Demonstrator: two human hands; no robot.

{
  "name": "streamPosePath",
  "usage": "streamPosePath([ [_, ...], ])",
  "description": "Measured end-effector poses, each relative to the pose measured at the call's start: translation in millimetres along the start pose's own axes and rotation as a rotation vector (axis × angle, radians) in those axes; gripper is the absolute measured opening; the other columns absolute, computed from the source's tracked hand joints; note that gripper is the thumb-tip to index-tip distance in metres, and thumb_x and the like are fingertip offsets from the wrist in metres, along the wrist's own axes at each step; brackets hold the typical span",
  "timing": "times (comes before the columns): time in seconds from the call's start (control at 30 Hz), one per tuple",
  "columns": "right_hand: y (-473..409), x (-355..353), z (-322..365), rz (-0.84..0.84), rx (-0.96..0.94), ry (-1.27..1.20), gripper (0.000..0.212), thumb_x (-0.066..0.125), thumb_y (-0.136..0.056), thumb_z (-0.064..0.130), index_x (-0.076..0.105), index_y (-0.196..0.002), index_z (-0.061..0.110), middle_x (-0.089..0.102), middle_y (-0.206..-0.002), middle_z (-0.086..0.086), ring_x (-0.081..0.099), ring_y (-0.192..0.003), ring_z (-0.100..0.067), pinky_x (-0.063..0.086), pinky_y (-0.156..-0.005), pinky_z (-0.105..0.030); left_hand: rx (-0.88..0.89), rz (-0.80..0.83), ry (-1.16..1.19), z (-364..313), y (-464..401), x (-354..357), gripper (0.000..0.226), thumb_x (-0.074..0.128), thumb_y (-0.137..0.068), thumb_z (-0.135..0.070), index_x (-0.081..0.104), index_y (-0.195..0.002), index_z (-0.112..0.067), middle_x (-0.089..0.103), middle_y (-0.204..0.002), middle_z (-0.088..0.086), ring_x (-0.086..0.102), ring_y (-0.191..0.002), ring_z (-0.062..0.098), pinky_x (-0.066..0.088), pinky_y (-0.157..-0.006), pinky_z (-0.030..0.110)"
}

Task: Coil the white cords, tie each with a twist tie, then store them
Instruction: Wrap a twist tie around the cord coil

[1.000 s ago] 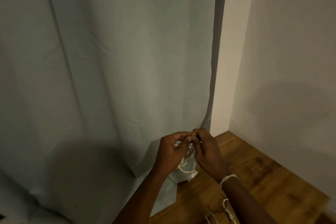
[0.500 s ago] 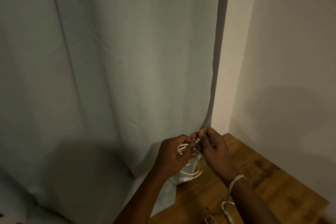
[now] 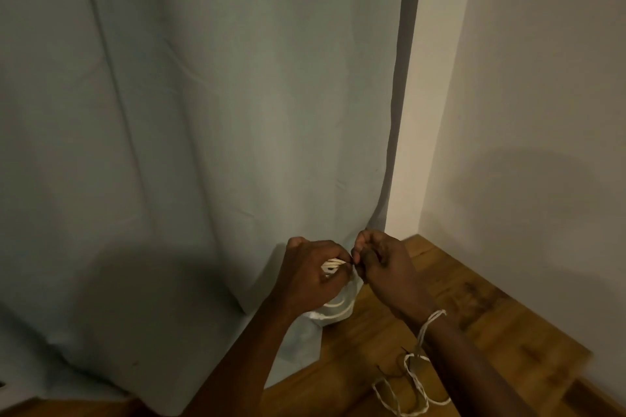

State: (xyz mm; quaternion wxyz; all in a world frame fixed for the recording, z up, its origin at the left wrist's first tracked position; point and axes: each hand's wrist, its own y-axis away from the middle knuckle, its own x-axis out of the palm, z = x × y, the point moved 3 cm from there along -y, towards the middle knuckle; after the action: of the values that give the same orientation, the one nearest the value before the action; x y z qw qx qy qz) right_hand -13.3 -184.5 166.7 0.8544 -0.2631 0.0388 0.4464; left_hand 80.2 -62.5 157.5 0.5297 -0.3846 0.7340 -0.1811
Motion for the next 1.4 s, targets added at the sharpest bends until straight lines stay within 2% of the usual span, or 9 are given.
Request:
streamPosePath([
  [0.23, 6, 9, -5, 0.013, 0.043, -0.092, 0.031, 0.044, -0.102, 0.005, 0.061, -0.078, 0.001, 0.061, -0.064, -0.005, 0.056, -0.056, -0.01, 0.048, -0.055, -0.025, 0.021, -0.046, -0.048, -13, 9, 6, 0.017, 0.05, -0.082, -0.033, 0.036, -0.075, -0.039, 0.039, -0.063, -0.02, 0.038, -0.056, -0.005, 0.027, -0.068, 0.024],
  [0.33, 7, 9, -7, -0.015, 0.072, -0.133, 0.031, 0.042, -0.103, 0.004, 0.063, -0.08, -0.001, 0.063, -0.066, -0.01, 0.058, -0.057, -0.012, 0.05, -0.056, -0.023, 0.031, 0.002, -0.036, -5, 12, 8, 0.014, 0.049, -0.089, -0.031, 0.039, -0.077, -0.033, 0.044, -0.065, -0.018, 0.04, -0.055, 0.004, 0.031, -0.063, 0.024],
  [0.47, 7, 7, -9, -0.081, 0.073, -0.244, 0.029, 0.043, -0.104, 0.002, 0.063, -0.085, -0.006, 0.066, -0.068, -0.015, 0.063, -0.06, -0.02, 0.055, -0.061, -0.028, -0.188, 0.098, 0.327, 5, 19, 19, 0.012, 0.049, -0.095, -0.037, 0.047, -0.086, -0.029, 0.056, -0.074, -0.015, 0.055, -0.067, 0.002, 0.041, -0.061, 0.015],
  [0.63, 9, 12, -9, -0.155, 0.069, -0.347, 0.019, 0.047, -0.103, 0.007, 0.063, -0.098, -0.002, 0.075, -0.091, -0.013, 0.073, -0.084, -0.026, 0.061, -0.08, -0.031, -0.419, -0.037, 0.571, 5, 14, 21, 0.006, 0.054, -0.097, -0.018, 0.055, -0.092, -0.021, 0.065, -0.087, -0.003, 0.063, -0.082, 0.009, 0.05, -0.07, 0.021],
  [0.77, 14, 16, -7, -0.163, 0.026, -0.446, 0.019, 0.044, -0.102, 0.004, 0.061, -0.102, -0.005, 0.076, -0.096, -0.011, 0.074, -0.086, -0.024, 0.061, -0.08, -0.029, -0.503, -0.068, 0.707, -3, 10, 18, 0.016, 0.05, -0.097, -0.006, 0.057, -0.103, -0.02, 0.066, -0.076, -0.011, 0.06, -0.065, 0.0, 0.045, -0.059, 0.013],
  [0.93, 17, 20, -5, -0.222, -0.25, 0.03, 0.016, 0.049, -0.101, 0.002, 0.062, -0.095, 0.008, 0.063, -0.097, -0.002, 0.063, -0.087, -0.007, 0.051, -0.075, -0.014, -0.628, -0.154, 0.912, 0, 7, 15, 0.01, 0.054, -0.093, -0.017, 0.062, -0.099, -0.017, 0.055, -0.066, 0.002, 0.045, -0.058, 0.012, 0.037, -0.052, 0.025],
  [1.07, 19, 28, -16, -0.225, -0.38, 0.319, 0.019, 0.057, -0.096, 0.0, 0.065, -0.11, 0.01, 0.055, -0.112, -0.001, 0.049, -0.101, 0.006, 0.042, -0.084, -0.006, -0.594, -0.124, 0.97, -4, 0, 11, 0.019, 0.062, -0.086, -0.024, 0.061, -0.103, -0.017, 0.062, -0.074, 0.008, 0.052, -0.058, 0.01, 0.041, -0.052, 0.024],
  [1.23, 21, 27, -23, -0.344, -0.376, 0.623, 0.027, 0.067, -0.085, 0.012, 0.072, -0.111, 0.017, 0.061, -0.115, -0.008, 0.057, -0.102, -0.024, 0.056, -0.079, -0.04, -0.571, -0.182, 0.902, -6, 0, 17, 0.011, 0.065, -0.085, -0.02, 0.063, -0.096, -0.018, 0.068, -0.087, 0.01, 0.059, -0.065, 0.011, 0.046, -0.053, 0.023],
  [1.4, 25, 12, -22, -0.398, -0.235, 0.575, 0.024, 0.062, -0.087, 0.034, 0.076, -0.106, 0.03, 0.059, -0.134, -0.01, 0.037, -0.124, -0.022, 0.039, -0.101, -0.052, -0.555, -0.156, 0.823, -9, -2, 24, 0.015, 0.064, -0.089, -0.005, 0.065, -0.093, -0.02, 0.069, -0.087, 0.004, 0.061, -0.067, 0.013, 0.048, -0.053, 0.025],
])
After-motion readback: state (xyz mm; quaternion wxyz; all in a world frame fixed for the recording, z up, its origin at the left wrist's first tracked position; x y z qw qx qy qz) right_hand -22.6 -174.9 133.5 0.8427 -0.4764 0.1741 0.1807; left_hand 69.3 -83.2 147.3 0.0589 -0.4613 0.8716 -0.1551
